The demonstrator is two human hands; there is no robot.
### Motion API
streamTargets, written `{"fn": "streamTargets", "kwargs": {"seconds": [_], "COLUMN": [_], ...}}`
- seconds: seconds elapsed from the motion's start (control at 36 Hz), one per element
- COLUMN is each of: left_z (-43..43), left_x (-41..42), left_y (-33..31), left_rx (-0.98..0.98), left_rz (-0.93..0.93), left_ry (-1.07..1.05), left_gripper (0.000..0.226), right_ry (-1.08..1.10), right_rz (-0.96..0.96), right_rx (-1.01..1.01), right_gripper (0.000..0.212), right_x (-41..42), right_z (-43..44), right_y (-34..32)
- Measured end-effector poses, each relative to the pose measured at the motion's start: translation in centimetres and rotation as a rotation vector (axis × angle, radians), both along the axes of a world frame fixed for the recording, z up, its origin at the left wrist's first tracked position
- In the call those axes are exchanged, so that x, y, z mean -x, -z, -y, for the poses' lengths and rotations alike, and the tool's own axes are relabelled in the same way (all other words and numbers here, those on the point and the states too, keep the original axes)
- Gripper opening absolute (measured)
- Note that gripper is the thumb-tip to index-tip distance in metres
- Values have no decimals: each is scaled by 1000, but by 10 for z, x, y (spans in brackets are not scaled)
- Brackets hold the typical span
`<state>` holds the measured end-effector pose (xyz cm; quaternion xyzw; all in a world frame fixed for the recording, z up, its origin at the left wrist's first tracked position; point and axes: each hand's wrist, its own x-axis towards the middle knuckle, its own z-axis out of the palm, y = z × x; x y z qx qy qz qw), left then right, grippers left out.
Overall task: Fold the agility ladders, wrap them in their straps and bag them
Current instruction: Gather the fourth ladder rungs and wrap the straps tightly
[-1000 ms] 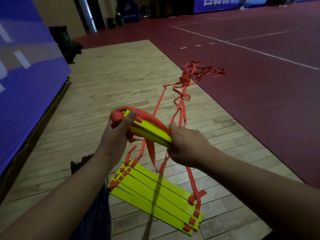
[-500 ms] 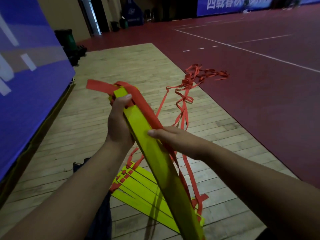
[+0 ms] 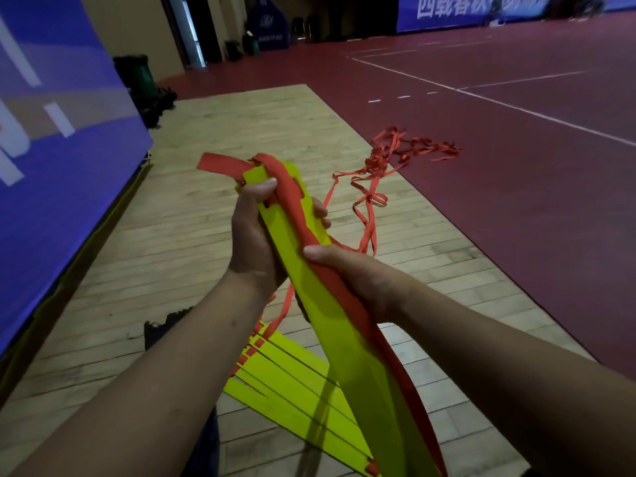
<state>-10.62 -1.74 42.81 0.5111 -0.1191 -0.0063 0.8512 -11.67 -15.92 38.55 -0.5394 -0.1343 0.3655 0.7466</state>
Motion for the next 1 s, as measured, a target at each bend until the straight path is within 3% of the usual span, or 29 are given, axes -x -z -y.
{"fn": "streamTargets", "kwargs": {"seconds": [0.06,0.11,0.19,0.31,0.47,0.53,0.61,0.69,0.81,0.94,1.0], "left_z": [1,1,-2,-13,-42,-47,-50,-44,-36,-15,-12], "left_x": [0,0,0,-8,-15,-12,-10,-8,-9,0,0], "left_y": [1,1,-1,-3,-3,-5,-7,-8,0,5,7], "left_rx": [-15,-33,-48,-183,-635,-660,-629,-648,-630,-723,-715], "left_rz": [12,31,63,66,162,155,48,-102,-173,-151,-175], "left_ry": [0,11,60,53,-34,25,193,179,103,-135,-194], "left_gripper": [41,42,43,43,39,37,61,65,58,76,65], "right_ry": [-68,-150,-244,-131,-63,-56,-10,125,316,454,504], "right_rz": [-18,-47,-22,-35,46,64,103,132,287,794,943], "right_rx": [-24,-66,-87,-44,40,83,127,193,441,1026,1164], "right_gripper": [91,96,65,27,25,24,22,16,22,27,27], "right_x": [2,4,8,18,16,14,13,12,7,10,14], "right_z": [0,1,2,-1,14,16,18,17,7,-12,-14], "right_y": [0,-3,-7,-16,-20,-18,-21,-25,-14,2,5]}}
